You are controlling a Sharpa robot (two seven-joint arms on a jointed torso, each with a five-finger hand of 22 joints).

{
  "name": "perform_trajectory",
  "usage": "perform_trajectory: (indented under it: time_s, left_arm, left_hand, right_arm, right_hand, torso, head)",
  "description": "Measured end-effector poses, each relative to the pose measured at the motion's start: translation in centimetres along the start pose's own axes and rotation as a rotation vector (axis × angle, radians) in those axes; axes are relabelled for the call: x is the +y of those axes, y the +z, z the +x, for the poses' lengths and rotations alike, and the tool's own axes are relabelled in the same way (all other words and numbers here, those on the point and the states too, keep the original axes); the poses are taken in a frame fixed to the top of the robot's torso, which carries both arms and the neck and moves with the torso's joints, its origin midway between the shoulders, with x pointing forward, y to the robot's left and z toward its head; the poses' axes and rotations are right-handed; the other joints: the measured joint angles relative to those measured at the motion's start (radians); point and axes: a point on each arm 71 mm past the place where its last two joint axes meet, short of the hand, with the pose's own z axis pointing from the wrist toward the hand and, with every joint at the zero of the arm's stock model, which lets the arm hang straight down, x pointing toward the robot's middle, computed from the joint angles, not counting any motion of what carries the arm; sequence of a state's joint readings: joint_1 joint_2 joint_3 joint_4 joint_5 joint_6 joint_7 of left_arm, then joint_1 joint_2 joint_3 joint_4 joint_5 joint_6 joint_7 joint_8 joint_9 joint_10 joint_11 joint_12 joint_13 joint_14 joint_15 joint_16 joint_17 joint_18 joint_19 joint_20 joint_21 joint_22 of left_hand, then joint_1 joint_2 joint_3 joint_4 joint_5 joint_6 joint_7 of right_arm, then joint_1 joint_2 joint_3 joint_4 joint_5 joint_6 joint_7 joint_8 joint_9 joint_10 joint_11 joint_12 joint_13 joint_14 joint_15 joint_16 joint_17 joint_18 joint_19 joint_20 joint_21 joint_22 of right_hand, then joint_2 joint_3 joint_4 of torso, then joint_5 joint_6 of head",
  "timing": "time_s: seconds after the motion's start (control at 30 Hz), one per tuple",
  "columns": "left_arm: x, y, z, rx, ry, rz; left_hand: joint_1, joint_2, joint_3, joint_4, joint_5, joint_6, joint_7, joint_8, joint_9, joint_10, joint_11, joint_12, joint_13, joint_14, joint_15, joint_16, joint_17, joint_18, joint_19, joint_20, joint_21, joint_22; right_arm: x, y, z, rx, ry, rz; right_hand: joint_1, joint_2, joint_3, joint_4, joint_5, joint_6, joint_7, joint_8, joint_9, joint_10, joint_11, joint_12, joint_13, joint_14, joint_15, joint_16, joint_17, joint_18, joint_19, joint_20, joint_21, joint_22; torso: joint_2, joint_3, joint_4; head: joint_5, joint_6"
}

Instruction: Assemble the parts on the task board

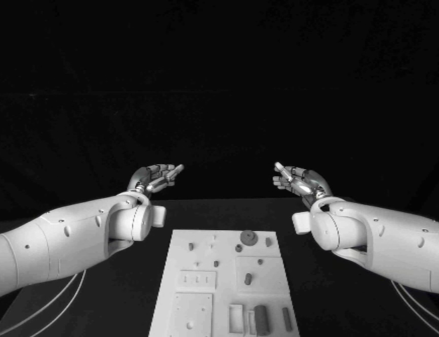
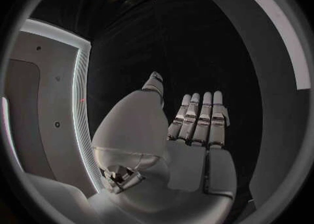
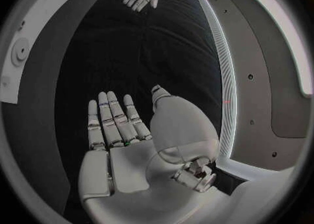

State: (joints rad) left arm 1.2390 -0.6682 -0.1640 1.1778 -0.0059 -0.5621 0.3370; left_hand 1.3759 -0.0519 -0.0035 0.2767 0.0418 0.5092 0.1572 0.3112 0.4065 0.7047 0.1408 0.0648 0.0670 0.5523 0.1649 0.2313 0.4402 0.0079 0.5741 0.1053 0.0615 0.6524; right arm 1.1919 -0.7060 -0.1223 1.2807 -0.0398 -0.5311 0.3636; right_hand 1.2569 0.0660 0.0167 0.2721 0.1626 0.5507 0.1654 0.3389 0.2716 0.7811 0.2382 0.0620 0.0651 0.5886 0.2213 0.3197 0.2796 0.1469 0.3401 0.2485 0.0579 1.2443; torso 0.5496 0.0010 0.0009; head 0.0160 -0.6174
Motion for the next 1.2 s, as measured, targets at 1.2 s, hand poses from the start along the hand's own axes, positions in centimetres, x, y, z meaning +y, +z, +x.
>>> perform_trajectory:
  time_s: [1.2]
  left_arm:
    - [-0.5,1.1,-1.3,0.349,0.157,-0.112]
  left_hand:
    - [0.245,-0.023,0.074,0.012,0.01,0.216,0.034,0.066,0.011,0.339,0.014,0.125,0.052,0.374,-0.043,0.171,0.129,0.046,0.32,-0.077,0.118,0.084]
  right_arm:
    - [0.6,3.1,-2.0,0.356,-0.973,-0.016]
  right_hand:
    - [0.436,-0.171,0.076,-0.008,0.155,0.199,0.026,0.081,0.12,0.359,-0.135,0.205,0.294,0.396,-0.165,0.306,0.328,0.102,0.513,-0.052,0.09,0.018]
  torso:
    - [0.016,-0.005,0.0078]
  head:
    - [-0.019,-0.026]
